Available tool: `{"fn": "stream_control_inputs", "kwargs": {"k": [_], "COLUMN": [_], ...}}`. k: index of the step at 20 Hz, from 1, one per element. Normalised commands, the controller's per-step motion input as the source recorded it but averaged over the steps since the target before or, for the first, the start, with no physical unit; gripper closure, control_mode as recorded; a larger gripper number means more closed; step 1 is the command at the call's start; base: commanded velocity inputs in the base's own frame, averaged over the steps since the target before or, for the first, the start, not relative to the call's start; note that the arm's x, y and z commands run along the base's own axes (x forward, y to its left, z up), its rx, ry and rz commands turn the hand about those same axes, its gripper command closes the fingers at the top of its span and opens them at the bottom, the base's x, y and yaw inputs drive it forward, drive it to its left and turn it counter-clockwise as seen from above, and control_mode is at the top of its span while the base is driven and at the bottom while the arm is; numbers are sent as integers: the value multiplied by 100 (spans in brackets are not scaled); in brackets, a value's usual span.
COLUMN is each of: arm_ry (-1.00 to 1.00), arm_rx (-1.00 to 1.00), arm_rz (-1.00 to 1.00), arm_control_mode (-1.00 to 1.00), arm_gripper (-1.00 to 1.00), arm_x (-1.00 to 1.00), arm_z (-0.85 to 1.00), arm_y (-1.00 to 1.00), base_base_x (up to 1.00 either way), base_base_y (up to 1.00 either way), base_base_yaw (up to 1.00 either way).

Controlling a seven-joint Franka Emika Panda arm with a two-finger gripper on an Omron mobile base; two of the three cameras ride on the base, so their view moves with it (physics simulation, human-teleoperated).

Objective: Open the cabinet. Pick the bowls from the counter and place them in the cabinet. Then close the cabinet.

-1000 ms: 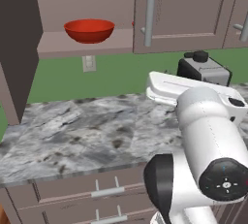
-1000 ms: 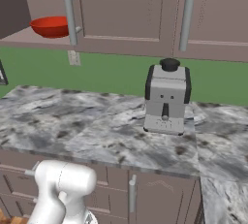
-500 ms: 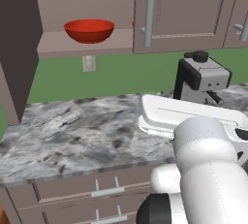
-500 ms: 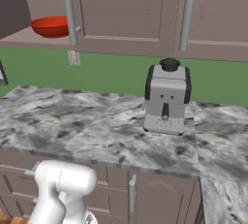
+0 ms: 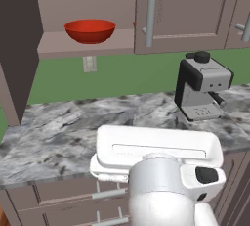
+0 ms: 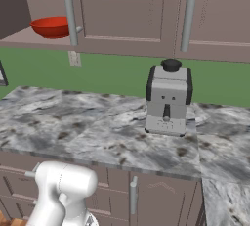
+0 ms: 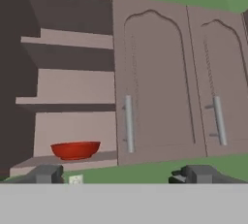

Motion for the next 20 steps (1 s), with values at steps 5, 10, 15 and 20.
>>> {"fn": "stream_control_inputs", "kwargs": {"k": [5,10,15,20], "arm_ry": [-9,-9,-6,-2], "arm_rx": [-15,-13,-15,-14], "arm_rz": [0,0,0,0], "arm_control_mode": [-100,-100,-100,-100], "arm_gripper": [-100,-100,-100,-100], "arm_x": [-24,-25,-17,-1], "arm_z": [0,0,0,0], "arm_y": [63,62,62,56], "base_base_x": [0,0,0,0], "base_base_y": [0,0,0,0], "base_base_yaw": [0,0,0,0]}}
